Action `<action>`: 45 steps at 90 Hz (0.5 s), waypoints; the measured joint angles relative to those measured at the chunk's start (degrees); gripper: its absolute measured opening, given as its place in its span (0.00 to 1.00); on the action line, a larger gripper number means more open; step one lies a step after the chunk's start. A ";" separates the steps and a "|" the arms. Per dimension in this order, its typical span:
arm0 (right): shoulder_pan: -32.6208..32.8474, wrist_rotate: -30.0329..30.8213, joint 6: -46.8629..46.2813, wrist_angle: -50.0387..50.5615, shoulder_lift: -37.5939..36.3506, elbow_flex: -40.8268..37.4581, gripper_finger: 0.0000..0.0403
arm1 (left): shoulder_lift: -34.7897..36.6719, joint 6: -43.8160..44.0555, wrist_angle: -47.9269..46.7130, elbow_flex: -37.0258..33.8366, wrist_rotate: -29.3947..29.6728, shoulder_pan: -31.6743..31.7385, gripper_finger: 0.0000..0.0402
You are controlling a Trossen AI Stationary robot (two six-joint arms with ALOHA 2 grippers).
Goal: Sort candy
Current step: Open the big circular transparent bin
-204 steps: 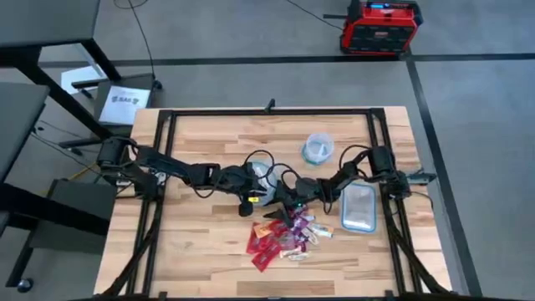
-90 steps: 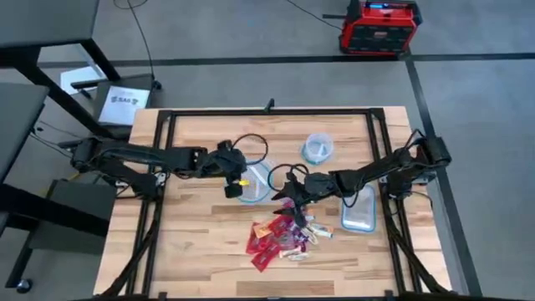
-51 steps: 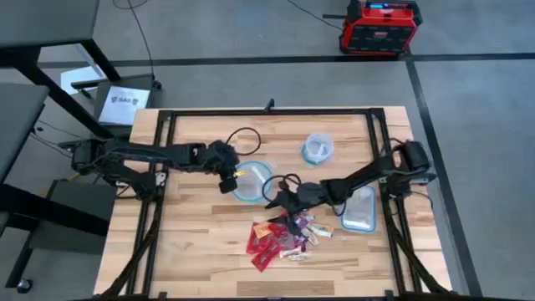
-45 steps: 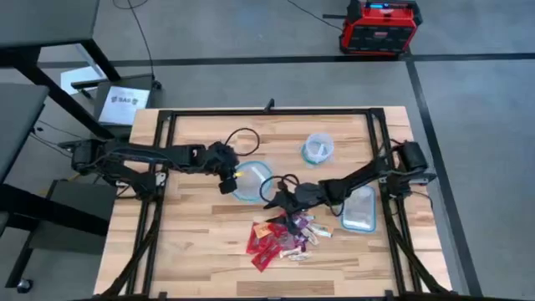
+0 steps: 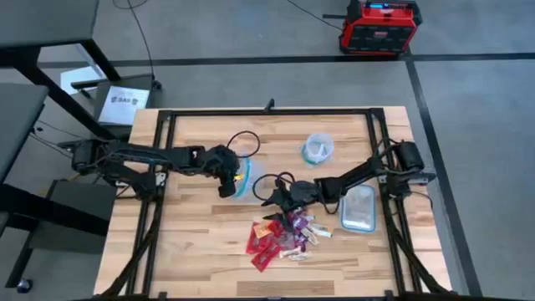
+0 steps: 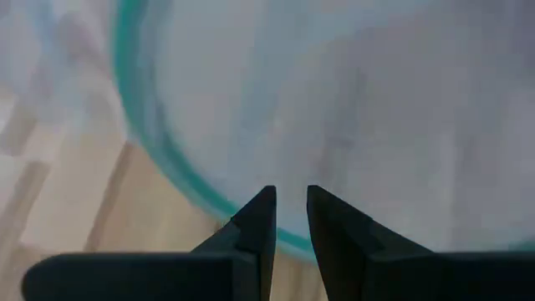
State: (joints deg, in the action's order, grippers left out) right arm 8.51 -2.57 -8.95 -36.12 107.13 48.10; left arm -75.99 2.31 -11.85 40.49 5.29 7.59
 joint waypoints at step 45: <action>-0.74 0.07 -0.02 1.11 0.00 -0.02 0.53 | 0.00 -0.13 -0.71 0.02 -0.47 -2.30 0.14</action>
State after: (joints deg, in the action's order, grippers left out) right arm 7.77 -2.50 -8.97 -35.00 107.13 48.07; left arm -75.99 2.17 -12.56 40.51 4.82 5.29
